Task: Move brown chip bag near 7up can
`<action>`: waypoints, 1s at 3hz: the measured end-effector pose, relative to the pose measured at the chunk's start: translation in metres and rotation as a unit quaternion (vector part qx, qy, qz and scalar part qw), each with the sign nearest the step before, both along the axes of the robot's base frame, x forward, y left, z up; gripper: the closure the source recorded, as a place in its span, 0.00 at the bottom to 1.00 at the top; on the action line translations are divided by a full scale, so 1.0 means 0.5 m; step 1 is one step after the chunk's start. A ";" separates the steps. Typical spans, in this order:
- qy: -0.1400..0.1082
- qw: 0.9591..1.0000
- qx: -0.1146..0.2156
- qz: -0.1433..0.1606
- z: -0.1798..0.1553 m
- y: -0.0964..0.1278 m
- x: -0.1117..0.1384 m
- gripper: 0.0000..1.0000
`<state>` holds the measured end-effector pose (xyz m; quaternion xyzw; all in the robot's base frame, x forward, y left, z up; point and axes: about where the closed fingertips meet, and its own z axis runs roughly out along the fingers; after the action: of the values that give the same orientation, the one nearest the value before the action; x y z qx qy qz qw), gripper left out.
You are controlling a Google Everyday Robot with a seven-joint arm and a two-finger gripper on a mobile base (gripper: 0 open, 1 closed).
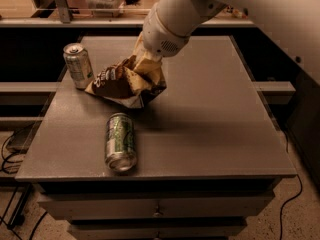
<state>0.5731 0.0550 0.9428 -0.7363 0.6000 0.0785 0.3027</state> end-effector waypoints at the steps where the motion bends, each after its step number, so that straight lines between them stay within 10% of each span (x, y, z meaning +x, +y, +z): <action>1: 0.004 1.000 0.009 0.004 -0.010 0.041 0.028 0.53; 3: 0.029 0.999 0.022 0.014 -0.010 0.085 0.061 0.07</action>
Offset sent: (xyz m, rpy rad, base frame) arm 0.0388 0.0526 -0.0087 0.0470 0.0432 0.0299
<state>0.6036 0.0976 0.9377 -0.7352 0.5961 0.1171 0.3007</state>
